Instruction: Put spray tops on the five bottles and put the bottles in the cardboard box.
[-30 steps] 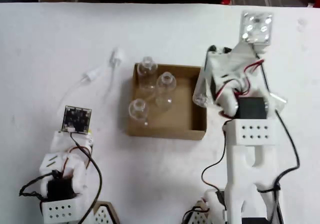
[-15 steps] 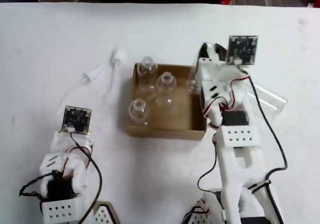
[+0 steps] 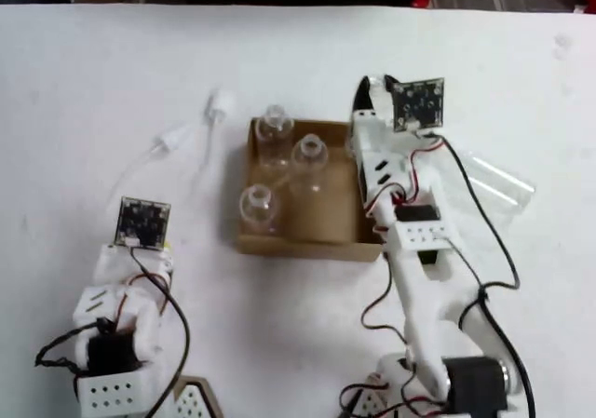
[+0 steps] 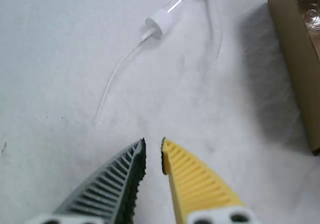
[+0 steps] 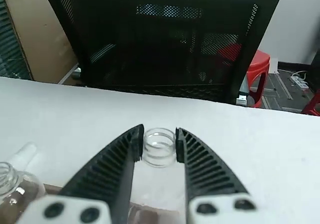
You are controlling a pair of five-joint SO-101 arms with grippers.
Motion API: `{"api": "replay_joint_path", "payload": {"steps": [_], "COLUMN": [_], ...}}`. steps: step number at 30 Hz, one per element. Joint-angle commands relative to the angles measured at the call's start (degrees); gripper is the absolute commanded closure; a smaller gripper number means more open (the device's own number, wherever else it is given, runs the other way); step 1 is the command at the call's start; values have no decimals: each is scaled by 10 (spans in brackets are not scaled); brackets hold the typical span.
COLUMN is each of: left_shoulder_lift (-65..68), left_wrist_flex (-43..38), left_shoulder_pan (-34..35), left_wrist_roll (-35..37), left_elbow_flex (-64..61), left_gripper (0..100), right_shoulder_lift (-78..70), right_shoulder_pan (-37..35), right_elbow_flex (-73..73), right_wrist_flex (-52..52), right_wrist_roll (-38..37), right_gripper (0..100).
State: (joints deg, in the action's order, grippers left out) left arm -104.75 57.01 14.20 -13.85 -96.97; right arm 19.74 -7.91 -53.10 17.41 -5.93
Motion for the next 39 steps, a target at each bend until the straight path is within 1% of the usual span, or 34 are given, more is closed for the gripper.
{"api": "replay_joint_path", "payload": {"steps": [1,6,18,25,39], "left_shoulder_lift": [-1,-1,-1,-1,-1], "left_wrist_flex": [3,3,3,3,0], "left_shoulder_pan": [-7,-8,-8,-8,-8], "left_wrist_roll": [-5,-5,-5,-5,-5], "left_elbow_flex": [0,0,0,0,0], "left_gripper": [936,936,936,936,936], "right_shoulder_lift": [-30,-58,-158,-179,-175], "right_shoulder_pan": [-6,-7,-7,-7,-6], "right_elbow_flex": [4,4,3,3,-19], "right_wrist_flex": [51,69,173,174,172], "right_wrist_roll": [-15,-13,-12,-12,-18], "right_gripper": [983,983,983,982,979]}}
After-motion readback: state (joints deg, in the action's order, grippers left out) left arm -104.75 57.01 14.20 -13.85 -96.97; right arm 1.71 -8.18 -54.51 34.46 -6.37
